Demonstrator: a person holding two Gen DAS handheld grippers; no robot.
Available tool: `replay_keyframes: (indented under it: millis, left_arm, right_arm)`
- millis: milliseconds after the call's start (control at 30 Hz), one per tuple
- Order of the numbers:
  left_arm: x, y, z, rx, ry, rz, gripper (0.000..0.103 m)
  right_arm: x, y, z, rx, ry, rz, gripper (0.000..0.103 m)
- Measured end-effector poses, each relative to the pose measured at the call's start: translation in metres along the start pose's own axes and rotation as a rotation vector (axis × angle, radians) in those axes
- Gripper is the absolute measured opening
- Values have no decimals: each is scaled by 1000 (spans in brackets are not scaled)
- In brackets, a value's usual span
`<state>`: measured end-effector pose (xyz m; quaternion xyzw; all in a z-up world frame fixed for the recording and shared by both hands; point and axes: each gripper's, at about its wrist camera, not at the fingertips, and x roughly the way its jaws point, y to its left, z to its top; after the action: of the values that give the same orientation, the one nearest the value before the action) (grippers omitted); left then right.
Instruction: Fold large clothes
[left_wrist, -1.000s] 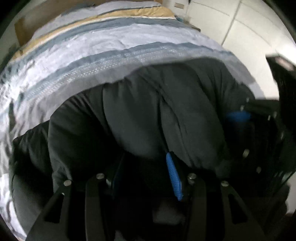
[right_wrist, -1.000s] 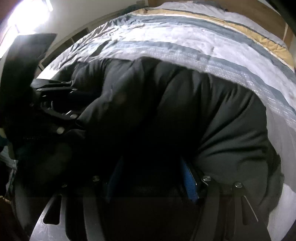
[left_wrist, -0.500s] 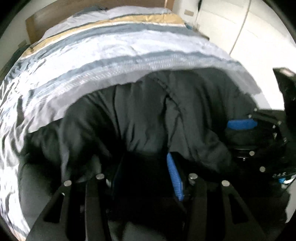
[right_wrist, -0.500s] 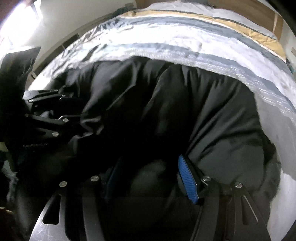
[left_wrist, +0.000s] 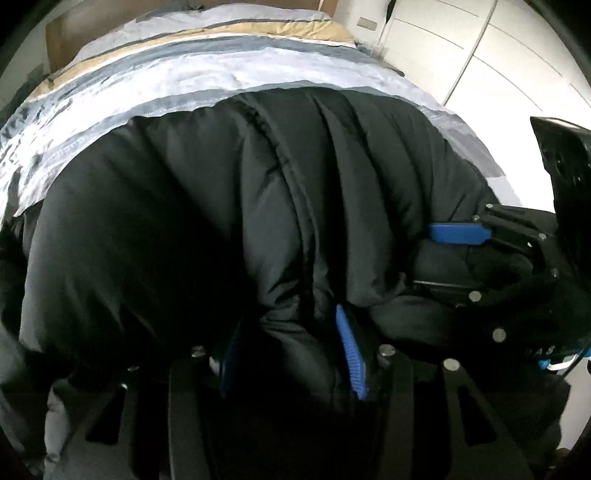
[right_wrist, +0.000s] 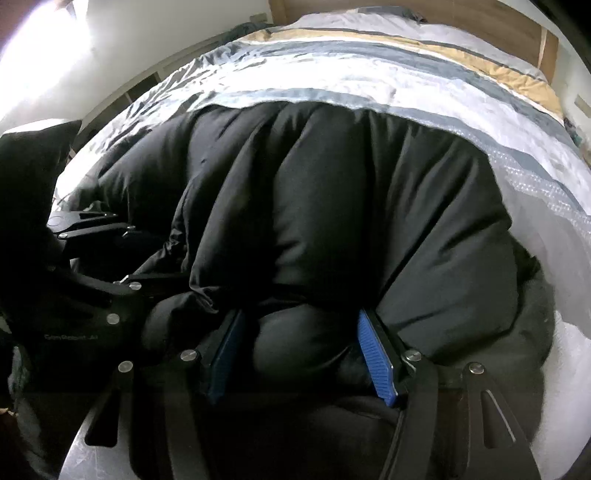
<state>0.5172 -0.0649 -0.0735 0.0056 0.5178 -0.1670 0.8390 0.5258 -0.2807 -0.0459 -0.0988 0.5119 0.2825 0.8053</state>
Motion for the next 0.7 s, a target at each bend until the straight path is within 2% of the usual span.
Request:
replay_keyframes:
  millis: [167, 400, 567, 700]
  left_arm:
    - [4, -6, -8, 25, -39, 32, 46]
    - [-8, -7, -19, 16, -112, 35, 46]
    - [-57, -9, -31, -30, -242, 53, 46]
    - [-111, -12, -49, -66, -263, 76, 46]
  right_arm:
    - [5, 4, -11, -15, -50, -29, 62]
    - [-3, 12, -25, -35, -127, -76, 62]
    - [-21, 23, -35, -40, -163, -131, 62]
    - [-59, 26, -53, 27, -164, -128, 61]
